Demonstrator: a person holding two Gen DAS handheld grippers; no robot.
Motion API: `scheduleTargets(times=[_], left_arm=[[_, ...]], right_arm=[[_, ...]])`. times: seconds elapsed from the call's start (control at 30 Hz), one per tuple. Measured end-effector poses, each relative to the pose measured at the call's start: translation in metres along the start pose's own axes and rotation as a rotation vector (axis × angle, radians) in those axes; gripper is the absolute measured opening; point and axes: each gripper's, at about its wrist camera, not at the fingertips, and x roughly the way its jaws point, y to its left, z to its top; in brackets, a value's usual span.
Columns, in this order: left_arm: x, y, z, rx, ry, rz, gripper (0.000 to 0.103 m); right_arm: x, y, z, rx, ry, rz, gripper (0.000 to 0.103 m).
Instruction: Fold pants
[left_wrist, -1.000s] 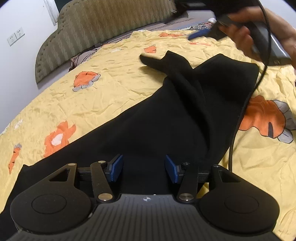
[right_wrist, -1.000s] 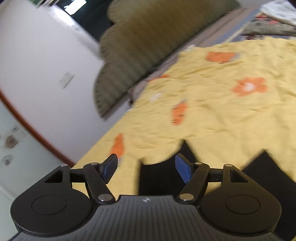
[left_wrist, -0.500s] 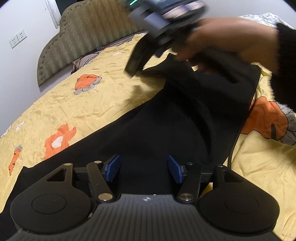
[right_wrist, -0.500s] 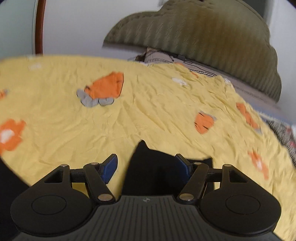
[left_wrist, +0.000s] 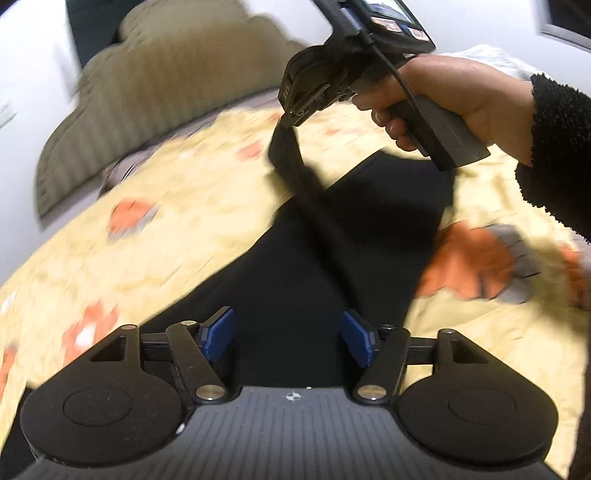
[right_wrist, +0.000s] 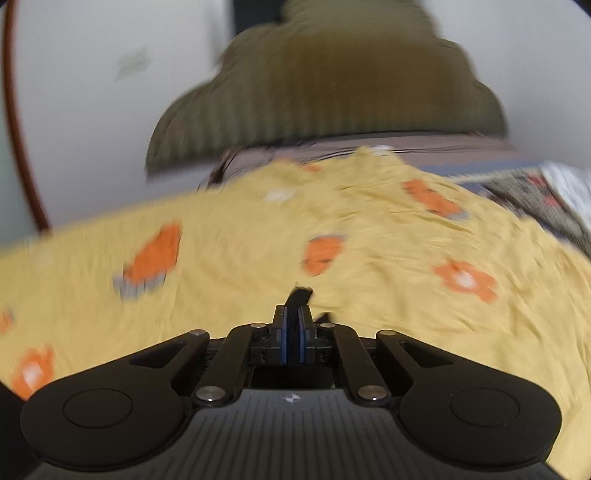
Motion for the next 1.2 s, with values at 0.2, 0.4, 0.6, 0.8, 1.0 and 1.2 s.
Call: scheduleTargets(times=[0.2, 0.4, 0.6, 0.8, 1.0, 1.2], left_arm=[[0.014, -0.031, 0.022, 0.083, -0.050, -0.078, 0.075], [0.055, -0.036, 0.029, -0.007, 0.050, -0.029, 0.067], [0.062, -0.029, 0.031, -0.046, 0.071, -0.024, 0.055], [0.068, -0.028, 0.034, -0.091, 0.098, -0.066, 0.020], [0.068, -0.028, 0.034, -0.106, 0.097, -0.063, 0.007], [0.058, -0.030, 0.033, -0.091, 0.064, -0.079, 0.006]], right_arm=[[-0.050, -0.057, -0.014, 0.170, -0.075, -0.038, 0.006], [-0.013, -0.088, -0.030, 0.452, 0.096, 0.226, 0.019], [0.045, -0.088, -0.041, 0.565, 0.161, 0.224, 0.078], [0.064, -0.080, -0.045, 0.571, 0.192, 0.262, 0.060], [0.072, -0.078, -0.041, 0.557, 0.187, 0.231, 0.009], [0.032, -0.090, -0.044, 0.583, 0.069, 0.184, 0.004]])
